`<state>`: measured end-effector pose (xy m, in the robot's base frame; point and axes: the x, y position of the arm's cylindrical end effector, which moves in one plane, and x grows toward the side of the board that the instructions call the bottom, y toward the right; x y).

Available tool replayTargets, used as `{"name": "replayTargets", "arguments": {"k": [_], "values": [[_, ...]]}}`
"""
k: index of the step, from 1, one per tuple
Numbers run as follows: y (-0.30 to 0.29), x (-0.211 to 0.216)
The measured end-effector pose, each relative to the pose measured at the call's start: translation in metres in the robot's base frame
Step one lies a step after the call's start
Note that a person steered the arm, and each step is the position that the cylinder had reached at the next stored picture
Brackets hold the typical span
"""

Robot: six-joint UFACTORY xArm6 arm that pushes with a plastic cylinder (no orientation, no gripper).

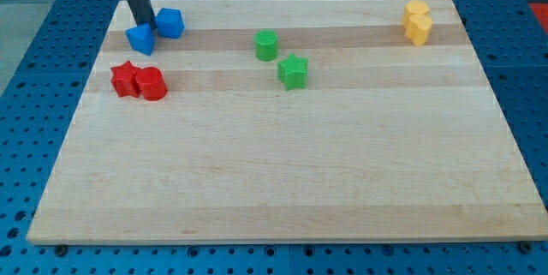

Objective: Move the arm to the top left side of the board

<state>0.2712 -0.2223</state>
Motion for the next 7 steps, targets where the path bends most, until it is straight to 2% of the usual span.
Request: {"name": "replayTargets", "arguments": {"k": [1,2,4,5,6,7], "values": [[0.007,0.011],[0.049,0.065],[0.054,0.069],[0.083,0.072],[0.133,0.041],[0.125,-0.027]]}}
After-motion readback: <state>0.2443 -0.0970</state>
